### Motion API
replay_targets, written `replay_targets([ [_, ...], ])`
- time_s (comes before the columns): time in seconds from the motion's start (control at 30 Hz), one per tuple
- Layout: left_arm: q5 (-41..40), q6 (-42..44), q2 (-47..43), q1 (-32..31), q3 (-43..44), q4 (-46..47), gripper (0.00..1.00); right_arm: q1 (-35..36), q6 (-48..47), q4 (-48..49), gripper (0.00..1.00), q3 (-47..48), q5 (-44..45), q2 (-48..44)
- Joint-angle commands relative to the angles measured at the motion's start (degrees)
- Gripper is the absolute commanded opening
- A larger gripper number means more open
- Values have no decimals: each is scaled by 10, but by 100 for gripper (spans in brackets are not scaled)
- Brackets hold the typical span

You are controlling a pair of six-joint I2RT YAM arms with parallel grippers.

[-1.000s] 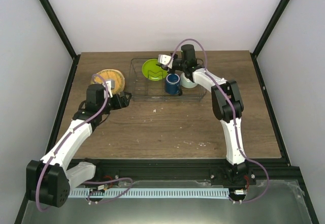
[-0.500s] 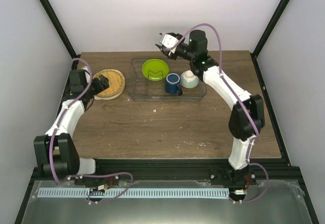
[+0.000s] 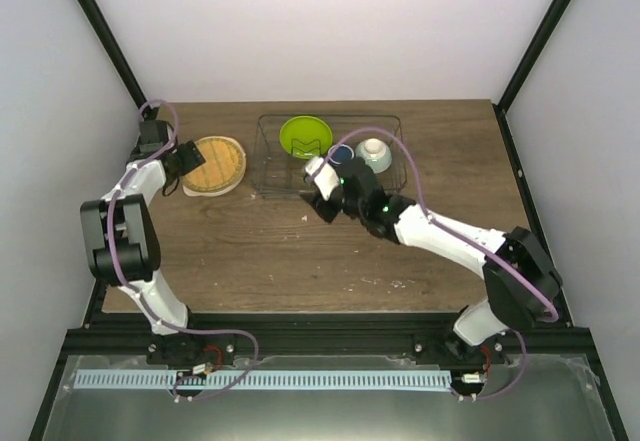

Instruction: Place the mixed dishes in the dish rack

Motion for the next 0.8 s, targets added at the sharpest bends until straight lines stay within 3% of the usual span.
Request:
replay_targets([
  [0.0,-31,9,48,3,31,-32,88,35,88,-37,44,-58,75,-80],
  [0.23,-64,13,106,4,75,-61,87,38,128,-55,44,-131,95,-180],
  [0.57,-88,22,155,5,113,-92,85,38,133,-87,44,-130,115,-203],
  [0.77,-96,25,166,8,115,-94,71,38,135,-93,44,-136,118,-198],
])
